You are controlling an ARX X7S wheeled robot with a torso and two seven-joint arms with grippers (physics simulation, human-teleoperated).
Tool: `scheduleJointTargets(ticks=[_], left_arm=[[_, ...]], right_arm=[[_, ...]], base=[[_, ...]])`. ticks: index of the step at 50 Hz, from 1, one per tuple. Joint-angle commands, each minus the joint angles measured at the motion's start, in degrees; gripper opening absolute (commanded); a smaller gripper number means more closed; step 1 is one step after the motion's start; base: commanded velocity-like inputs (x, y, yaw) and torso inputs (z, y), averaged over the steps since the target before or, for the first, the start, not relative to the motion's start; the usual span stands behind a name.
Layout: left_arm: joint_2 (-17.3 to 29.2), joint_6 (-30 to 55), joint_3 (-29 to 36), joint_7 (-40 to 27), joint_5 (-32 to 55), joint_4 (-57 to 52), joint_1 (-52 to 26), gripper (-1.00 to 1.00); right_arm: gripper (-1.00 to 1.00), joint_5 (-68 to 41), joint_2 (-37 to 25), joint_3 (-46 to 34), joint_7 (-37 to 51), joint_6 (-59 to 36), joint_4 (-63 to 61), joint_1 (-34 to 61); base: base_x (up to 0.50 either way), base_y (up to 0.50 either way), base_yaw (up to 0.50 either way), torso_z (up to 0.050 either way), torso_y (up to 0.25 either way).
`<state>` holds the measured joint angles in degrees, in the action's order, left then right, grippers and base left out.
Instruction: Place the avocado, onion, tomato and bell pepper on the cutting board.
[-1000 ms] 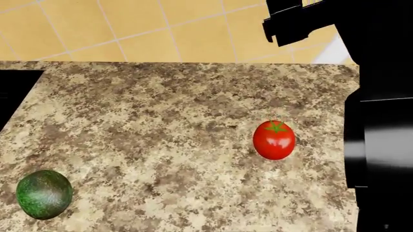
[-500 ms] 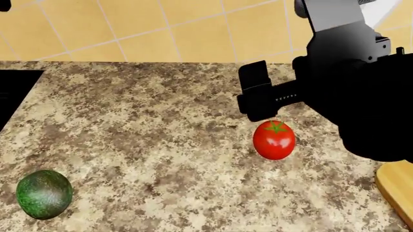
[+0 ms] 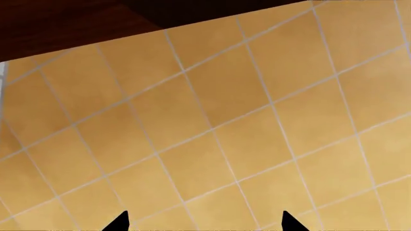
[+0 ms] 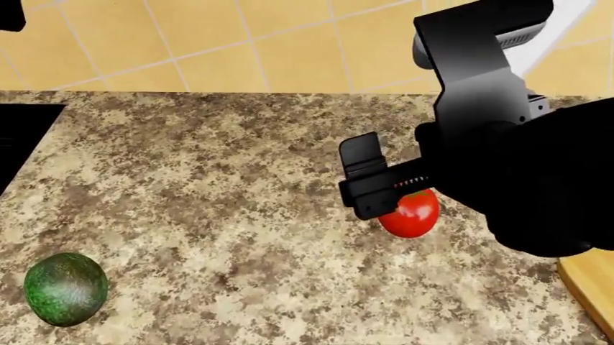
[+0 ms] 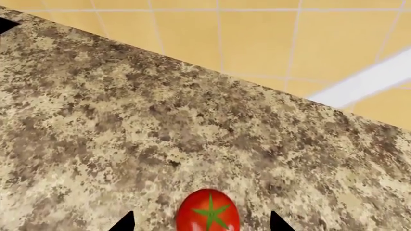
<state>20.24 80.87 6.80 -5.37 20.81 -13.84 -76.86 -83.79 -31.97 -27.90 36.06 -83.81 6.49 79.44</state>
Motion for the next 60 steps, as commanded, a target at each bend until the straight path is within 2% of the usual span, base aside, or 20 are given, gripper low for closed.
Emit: scheduleJointTargets(ticks=[1, 17, 36, 60], left_arm=[[-1.0, -0.5, -1.1, 1.7, -0.9, -0.2, 0.6, 1.00], [-1.0, -0.5, -1.2, 1.4, -0.5, -0.3, 1.3, 1.00], [-1.2, -0.8, -0.9, 1.0, -0.2, 0.4, 1.0, 1.00], [-0.3, -0.9, -0.8, 0.9, 0.3, 0.3, 0.5, 1.00]], right_arm=[[1.00, 6.6, 1.3, -4.3, -7.0, 3.9, 1.3, -1.0], [1.00, 12.8, 2.0, -8.8, -13.1, 9.8, 4.6, -2.6], [1.00, 19.5, 4.5, -13.1, -19.8, 17.0, 14.1, -4.1], [1.00, 18.3, 4.0, -13.3, -20.3, 17.0, 14.7, -7.1]], base=[[0.00, 0.00, 0.00, 0.000, 0.000], [0.00, 0.00, 0.00, 0.000, 0.000], [0.00, 0.00, 0.00, 0.000, 0.000], [0.00, 0.00, 0.00, 0.000, 0.000]])
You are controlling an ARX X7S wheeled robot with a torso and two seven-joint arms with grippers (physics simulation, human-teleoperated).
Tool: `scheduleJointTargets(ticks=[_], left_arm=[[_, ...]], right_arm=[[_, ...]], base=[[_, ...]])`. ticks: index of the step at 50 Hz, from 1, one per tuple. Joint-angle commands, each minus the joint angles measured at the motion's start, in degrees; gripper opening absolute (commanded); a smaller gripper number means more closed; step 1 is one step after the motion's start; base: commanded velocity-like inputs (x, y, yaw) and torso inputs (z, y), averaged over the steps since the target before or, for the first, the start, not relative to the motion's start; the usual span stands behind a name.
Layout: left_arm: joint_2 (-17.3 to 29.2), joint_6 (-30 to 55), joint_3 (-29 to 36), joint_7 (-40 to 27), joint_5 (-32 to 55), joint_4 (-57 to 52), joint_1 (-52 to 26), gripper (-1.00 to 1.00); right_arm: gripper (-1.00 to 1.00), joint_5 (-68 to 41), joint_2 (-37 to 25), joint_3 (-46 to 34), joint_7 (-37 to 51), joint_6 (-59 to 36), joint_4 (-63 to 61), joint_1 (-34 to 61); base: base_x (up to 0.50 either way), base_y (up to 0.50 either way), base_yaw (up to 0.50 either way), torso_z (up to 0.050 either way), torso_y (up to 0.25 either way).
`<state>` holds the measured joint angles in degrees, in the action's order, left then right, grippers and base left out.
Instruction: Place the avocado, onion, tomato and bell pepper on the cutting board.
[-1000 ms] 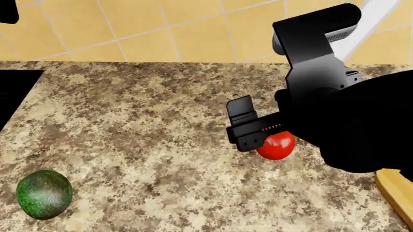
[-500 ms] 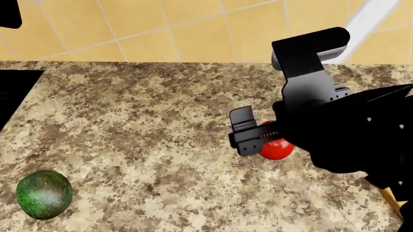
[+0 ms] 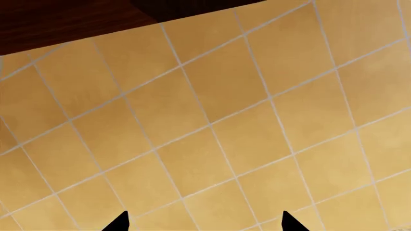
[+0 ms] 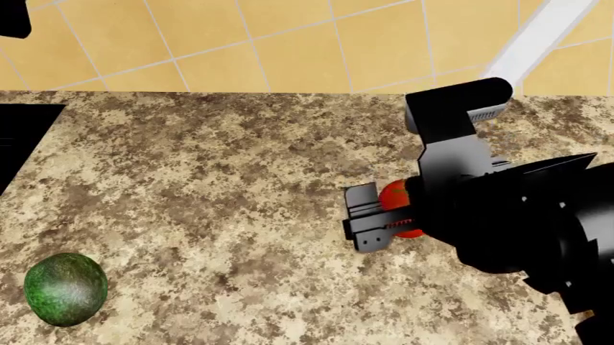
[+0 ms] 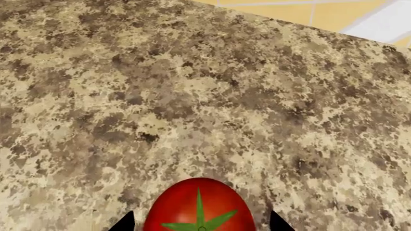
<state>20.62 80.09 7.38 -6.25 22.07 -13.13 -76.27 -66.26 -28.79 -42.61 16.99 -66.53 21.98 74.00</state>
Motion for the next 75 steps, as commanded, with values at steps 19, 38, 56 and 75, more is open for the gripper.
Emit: scheduleJointTargets(ticks=[19, 38, 56, 75], left_arm=[[0.1, 0.4, -1.7, 1.5, -0.2, -2.0, 1.4, 1.00], [2.9, 9.9, -2.8, -0.4, 14.3, -4.2, -1.9, 1.00], [25.6, 6.0, 12.8, -3.1, 47.8, -9.9, -16.6, 1.00], [39.7, 1.6, 33.0, 32.9, 39.4, -23.3, -28.4, 1.00]], right_arm=[[-1.00, -2.7, -1.9, 3.7, 2.5, -1.4, -6.7, -4.3], [-1.00, -6.4, -10.3, 5.0, 12.4, -9.9, -26.2, 1.6], [-1.00, -6.8, -10.2, 4.9, 10.7, -11.5, -23.5, 8.0], [-1.00, -7.2, -9.2, 4.5, 11.1, -12.0, -21.4, 11.0]], base=[[0.00, 0.00, 0.00, 0.000, 0.000], [0.00, 0.00, 0.00, 0.000, 0.000], [0.00, 0.00, 0.00, 0.000, 0.000], [0.00, 0.00, 0.00, 0.000, 0.000]])
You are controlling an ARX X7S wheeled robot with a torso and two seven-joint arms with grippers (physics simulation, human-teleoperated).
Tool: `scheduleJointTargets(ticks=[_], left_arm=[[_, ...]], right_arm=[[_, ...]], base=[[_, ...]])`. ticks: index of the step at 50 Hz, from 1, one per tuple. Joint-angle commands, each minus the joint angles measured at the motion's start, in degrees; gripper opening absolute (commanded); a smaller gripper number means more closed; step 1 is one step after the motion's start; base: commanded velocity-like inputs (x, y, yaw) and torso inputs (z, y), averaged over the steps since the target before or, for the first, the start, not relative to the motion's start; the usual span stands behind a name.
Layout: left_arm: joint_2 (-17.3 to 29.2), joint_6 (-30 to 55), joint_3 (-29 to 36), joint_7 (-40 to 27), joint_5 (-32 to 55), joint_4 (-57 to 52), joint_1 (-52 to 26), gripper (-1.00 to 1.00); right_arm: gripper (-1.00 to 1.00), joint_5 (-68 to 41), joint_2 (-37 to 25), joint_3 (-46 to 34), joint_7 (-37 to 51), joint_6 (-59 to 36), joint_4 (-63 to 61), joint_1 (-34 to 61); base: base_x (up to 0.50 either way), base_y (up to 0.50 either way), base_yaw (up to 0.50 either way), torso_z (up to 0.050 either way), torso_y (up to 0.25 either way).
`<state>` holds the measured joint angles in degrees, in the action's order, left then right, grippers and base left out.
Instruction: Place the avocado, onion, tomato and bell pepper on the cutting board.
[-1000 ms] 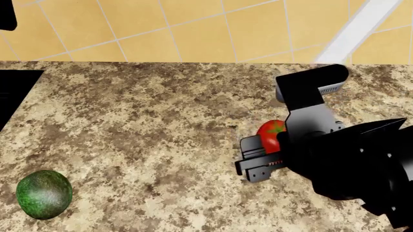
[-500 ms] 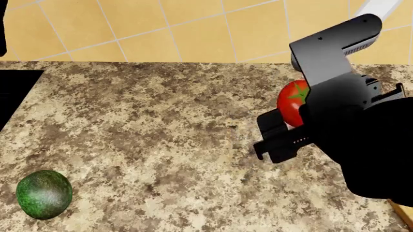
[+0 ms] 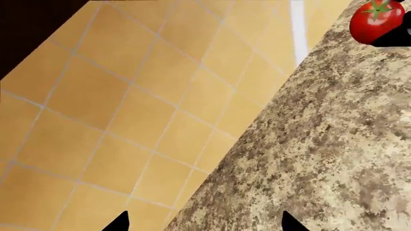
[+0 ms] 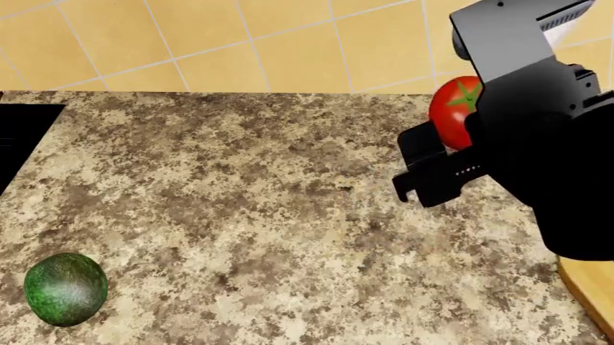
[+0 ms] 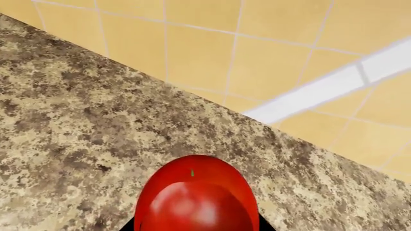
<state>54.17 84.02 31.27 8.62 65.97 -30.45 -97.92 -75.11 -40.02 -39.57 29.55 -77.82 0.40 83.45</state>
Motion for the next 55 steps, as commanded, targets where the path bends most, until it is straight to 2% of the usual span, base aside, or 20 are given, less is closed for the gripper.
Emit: scheduleJointTargets(ticks=[1, 3, 7, 10, 15, 19, 26, 36, 47, 55], left_arm=[[6.7, -3.0, 10.0, 20.1, -5.1, -6.9, -7.4, 1.00], [8.3, -2.8, 11.7, 25.3, -4.0, -9.0, -8.9, 1.00], [9.8, -3.6, 11.9, 29.1, -2.4, -10.8, -9.8, 1.00], [11.0, -3.7, 13.8, 35.0, -2.8, -12.3, -11.8, 1.00], [8.7, -0.9, 14.8, 34.1, -3.6, -10.8, -13.6, 1.00], [10.3, -0.2, 17.0, 40.9, -2.3, -13.3, -16.0, 1.00], [10.4, 0.2, 18.1, 41.9, -1.5, -13.5, -16.1, 1.00], [11.9, -5.5, 20.6, 38.7, -4.6, -12.8, -9.0, 1.00], [13.0, -12.1, 25.6, 38.6, -11.9, -12.0, -2.7, 1.00], [14.2, -15.1, 27.5, 39.6, -15.7, -11.1, -1.1, 1.00]], right_arm=[[-1.00, 2.1, 2.4, 1.1, -1.9, -0.4, 0.5, 1.7], [-1.00, 2.7, 2.6, 0.5, -2.8, 0.0, 0.9, 2.0], [-1.00, 2.9, 2.4, 0.2, -3.0, -0.1, 1.0, 2.4], [-1.00, 2.4, 2.0, 0.4, -2.6, -0.4, 0.7, 2.3], [-1.00, 2.1, 2.0, 0.4, -2.2, -0.3, 0.6, 2.2], [-1.00, 2.2, 1.8, 0.2, -2.5, 0.2, 0.4, 1.8], [-1.00, 1.9, 1.7, 0.1, -2.2, 0.3, 0.3, 1.7], [-1.00, 0.7, 1.3, 0.4, -1.0, 0.1, -0.3, 1.1], [-1.00, 0.1, 1.0, 0.2, -0.5, 0.4, -0.9, 0.3], [-1.00, -1.4, 0.8, 0.6, 0.5, -0.3, -1.4, 0.5]], base=[[0.00, 0.00, 0.00, 0.000, 0.000], [0.00, 0.00, 0.00, 0.000, 0.000], [0.00, 0.00, 0.00, 0.000, 0.000], [0.00, 0.00, 0.00, 0.000, 0.000], [0.00, 0.00, 0.00, 0.000, 0.000], [0.00, 0.00, 0.00, 0.000, 0.000], [0.00, 0.00, 0.00, 0.000, 0.000], [0.00, 0.00, 0.00, 0.000, 0.000], [0.00, 0.00, 0.00, 0.000, 0.000], [0.00, 0.00, 0.00, 0.000, 0.000]])
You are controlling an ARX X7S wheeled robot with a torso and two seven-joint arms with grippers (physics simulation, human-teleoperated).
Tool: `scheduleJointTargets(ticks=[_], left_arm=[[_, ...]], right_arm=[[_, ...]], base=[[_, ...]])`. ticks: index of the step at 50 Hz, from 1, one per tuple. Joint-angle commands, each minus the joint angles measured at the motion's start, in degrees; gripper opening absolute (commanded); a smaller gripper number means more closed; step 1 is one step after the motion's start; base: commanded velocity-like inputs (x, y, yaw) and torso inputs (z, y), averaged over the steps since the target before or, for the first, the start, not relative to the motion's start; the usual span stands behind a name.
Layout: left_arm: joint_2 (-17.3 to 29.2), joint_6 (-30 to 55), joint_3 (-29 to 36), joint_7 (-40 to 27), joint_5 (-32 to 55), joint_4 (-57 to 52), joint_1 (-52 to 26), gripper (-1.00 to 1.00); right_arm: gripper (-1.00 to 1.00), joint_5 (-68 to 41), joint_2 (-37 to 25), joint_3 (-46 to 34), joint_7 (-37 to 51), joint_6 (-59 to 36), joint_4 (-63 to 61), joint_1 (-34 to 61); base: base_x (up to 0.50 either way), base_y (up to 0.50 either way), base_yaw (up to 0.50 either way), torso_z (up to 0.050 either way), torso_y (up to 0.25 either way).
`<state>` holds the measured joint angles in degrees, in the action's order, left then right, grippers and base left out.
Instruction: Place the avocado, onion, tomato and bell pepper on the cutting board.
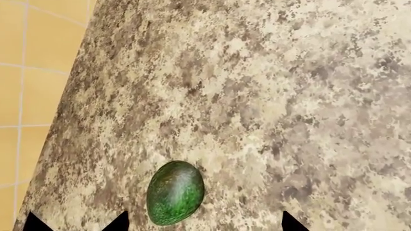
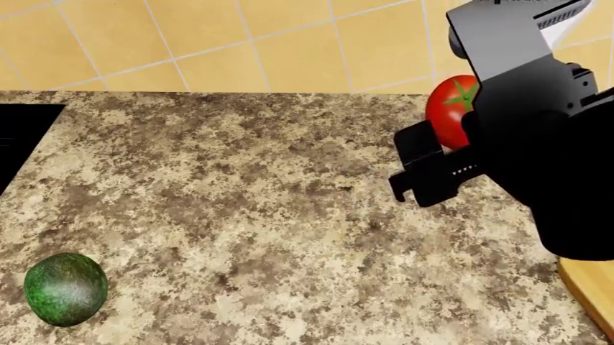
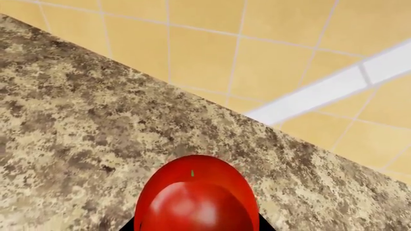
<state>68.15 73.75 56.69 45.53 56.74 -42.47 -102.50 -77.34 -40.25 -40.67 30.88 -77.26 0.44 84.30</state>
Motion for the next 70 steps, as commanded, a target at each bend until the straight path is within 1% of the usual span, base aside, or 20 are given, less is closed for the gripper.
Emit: scheduleJointTargets(ticks=[1, 8, 16, 25, 31, 45, 51, 58, 70], left_arm=[[0.2, -5.4, 2.9, 3.0, -7.9, 1.4, 3.7, 1.00], [-0.3, -7.8, 4.8, 3.2, -11.3, 4.9, 5.5, 1.00], [-2.2, -10.4, 6.1, 1.7, -13.8, 8.3, 7.8, 1.00], [-4.0, -14.5, 7.5, -0.8, -16.7, 13.1, 11.6, 1.00], [-5.1, -13.7, 7.4, -2.5, -15.7, 14.2, 12.9, 1.00], [-7.1, -19.8, 7.1, -4.6, -15.9, 18.5, 17.5, 1.00], [-8.0, -20.6, 7.2, -5.6, -16.6, 20.4, 18.4, 1.00], [-8.4, -20.4, 7.2, -6.5, -15.5, 20.3, 19.6, 1.00], [-9.1, -22.6, 7.5, -7.2, -15.6, 20.8, 21.7, 1.00]], right_arm=[[-1.00, 0.7, 1.0, 1.6, -0.8, -0.9, -1.5, -0.3], [-1.00, 1.0, 0.9, 1.1, -1.3, -0.5, -1.4, -0.4], [-1.00, 2.1, 0.7, 0.1, -2.7, 0.7, -1.3, -1.0], [-1.00, 0.8, 0.7, 0.4, -1.4, 0.8, -2.1, -2.0], [-1.00, 0.1, 0.6, 0.6, -0.6, 0.6, -2.3, -2.2], [-1.00, -0.1, 0.2, 0.2, -0.6, 1.3, -2.6, -3.0], [-1.00, 0.2, 0.1, -0.2, -1.0, 1.8, -2.6, -3.3], [-1.00, 0.1, 0.1, -0.4, -1.1, 2.0, -2.5, -3.2], [-1.00, -0.4, -0.1, -0.4, -0.8, 2.3, -2.7, -3.4]], base=[[0.00, 0.00, 0.00, 0.000, 0.000], [0.00, 0.00, 0.00, 0.000, 0.000], [0.00, 0.00, 0.00, 0.000, 0.000], [0.00, 0.00, 0.00, 0.000, 0.000], [0.00, 0.00, 0.00, 0.000, 0.000], [0.00, 0.00, 0.00, 0.000, 0.000], [0.00, 0.00, 0.00, 0.000, 0.000], [0.00, 0.00, 0.00, 0.000, 0.000], [0.00, 0.00, 0.00, 0.000, 0.000]])
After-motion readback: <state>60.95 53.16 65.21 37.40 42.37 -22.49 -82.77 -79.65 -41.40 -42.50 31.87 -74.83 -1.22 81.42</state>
